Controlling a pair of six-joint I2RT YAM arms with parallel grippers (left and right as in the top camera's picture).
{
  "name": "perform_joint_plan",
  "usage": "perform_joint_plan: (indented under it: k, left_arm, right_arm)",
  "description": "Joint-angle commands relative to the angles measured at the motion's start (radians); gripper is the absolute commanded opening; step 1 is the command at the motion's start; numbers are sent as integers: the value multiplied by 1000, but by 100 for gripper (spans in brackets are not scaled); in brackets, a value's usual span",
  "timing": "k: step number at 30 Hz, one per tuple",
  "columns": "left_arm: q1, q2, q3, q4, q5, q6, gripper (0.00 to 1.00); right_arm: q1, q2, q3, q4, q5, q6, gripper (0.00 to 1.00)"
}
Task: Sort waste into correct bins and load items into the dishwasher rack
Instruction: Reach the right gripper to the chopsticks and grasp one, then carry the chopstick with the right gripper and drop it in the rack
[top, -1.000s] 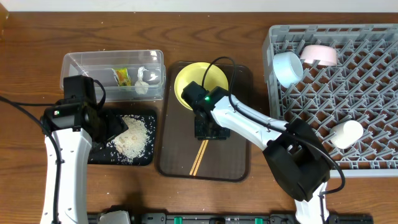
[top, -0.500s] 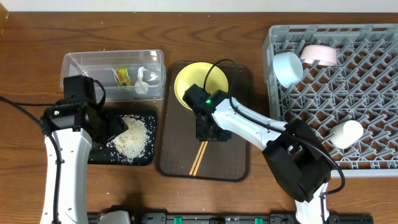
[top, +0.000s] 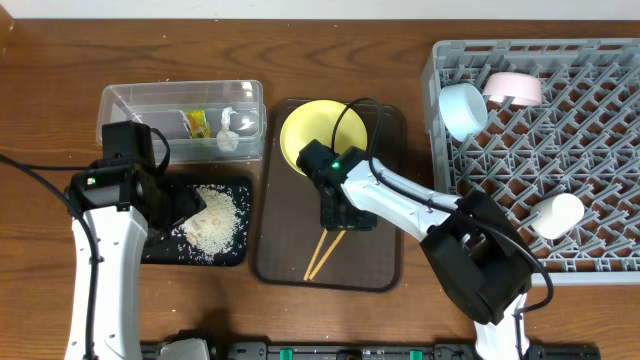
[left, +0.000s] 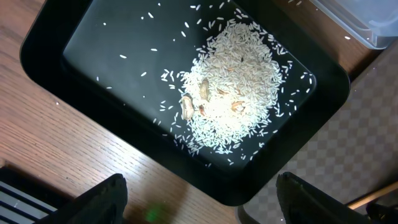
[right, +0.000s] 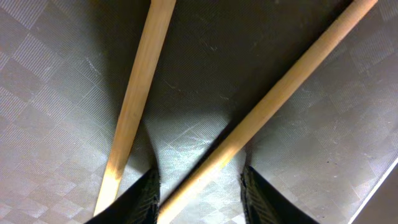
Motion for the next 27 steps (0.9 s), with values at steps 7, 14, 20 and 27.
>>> perform_joint_plan:
  k: [7, 14, 20, 27]
  left_arm:
    - [5, 6, 7, -7, -1, -9, 79]
    - [5, 6, 7, -10, -1, -9, 79]
    - [5, 6, 7, -10, -1, -9, 79]
    - [5, 6, 7, -10, -1, -9, 80]
  right_arm:
    - [0, 11, -7, -1, 40, 36, 17]
    - [-25, 11, -7, -2, 49, 41, 1]
    - [-85, 6, -6, -27, 19, 19, 1]
    - [-158, -107, -6, -53, 19, -144, 1]
